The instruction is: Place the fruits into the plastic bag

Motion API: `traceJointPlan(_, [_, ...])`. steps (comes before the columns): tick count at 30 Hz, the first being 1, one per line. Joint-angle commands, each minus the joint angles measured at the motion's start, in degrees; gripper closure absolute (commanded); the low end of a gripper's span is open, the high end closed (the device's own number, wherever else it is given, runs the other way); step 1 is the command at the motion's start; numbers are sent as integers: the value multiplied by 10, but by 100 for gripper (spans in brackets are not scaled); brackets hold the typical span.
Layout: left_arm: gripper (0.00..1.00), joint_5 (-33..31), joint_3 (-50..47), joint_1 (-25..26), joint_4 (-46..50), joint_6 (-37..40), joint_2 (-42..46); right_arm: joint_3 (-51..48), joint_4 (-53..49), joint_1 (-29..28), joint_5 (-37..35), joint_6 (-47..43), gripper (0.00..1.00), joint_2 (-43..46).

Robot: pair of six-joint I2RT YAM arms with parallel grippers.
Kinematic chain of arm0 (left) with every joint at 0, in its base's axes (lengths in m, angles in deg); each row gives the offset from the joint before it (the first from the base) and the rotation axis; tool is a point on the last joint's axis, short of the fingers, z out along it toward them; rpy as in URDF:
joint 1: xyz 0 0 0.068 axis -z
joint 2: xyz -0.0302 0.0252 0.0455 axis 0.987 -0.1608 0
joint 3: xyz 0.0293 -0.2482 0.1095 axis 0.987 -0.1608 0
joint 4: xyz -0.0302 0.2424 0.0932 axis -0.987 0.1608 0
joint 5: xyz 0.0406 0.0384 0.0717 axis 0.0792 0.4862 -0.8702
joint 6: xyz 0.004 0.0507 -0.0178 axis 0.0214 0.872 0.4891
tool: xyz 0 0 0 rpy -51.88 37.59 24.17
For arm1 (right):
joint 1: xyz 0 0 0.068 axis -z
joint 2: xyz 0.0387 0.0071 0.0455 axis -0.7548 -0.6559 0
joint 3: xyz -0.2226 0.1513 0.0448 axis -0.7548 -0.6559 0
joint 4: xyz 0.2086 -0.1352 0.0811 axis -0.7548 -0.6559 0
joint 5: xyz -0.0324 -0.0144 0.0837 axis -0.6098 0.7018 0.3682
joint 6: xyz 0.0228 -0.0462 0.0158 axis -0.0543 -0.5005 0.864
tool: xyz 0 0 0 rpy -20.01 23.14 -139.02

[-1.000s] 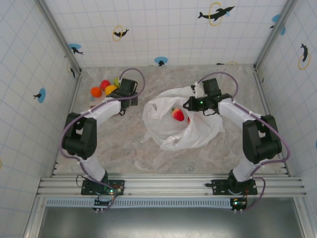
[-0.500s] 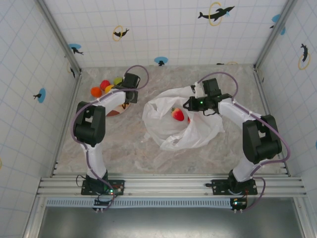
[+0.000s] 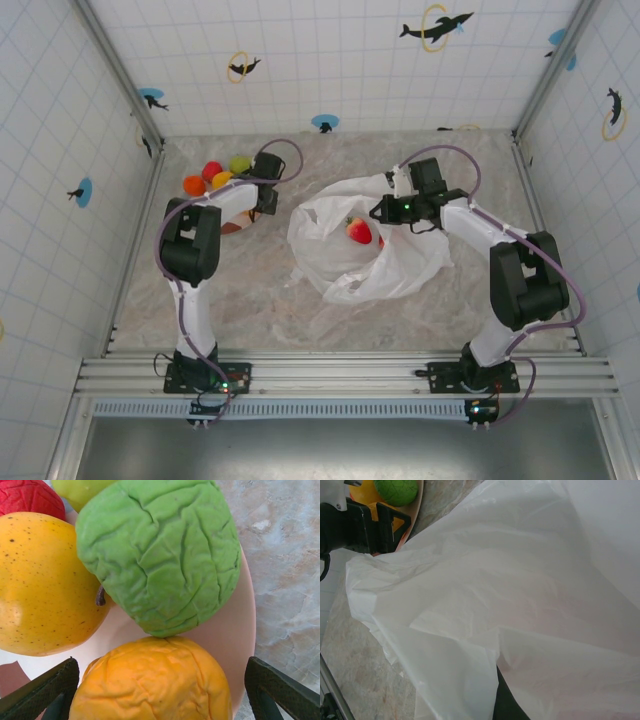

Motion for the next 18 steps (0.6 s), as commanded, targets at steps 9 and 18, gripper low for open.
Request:
traceJointPlan(9, [16,-28,15,-7,11,14,-23,0,19,-2,7,-2,100,-8])
traceJointPlan(18, [25,-32,4,-7,6,8,-13,2,18,0,7,-2,100,-7])
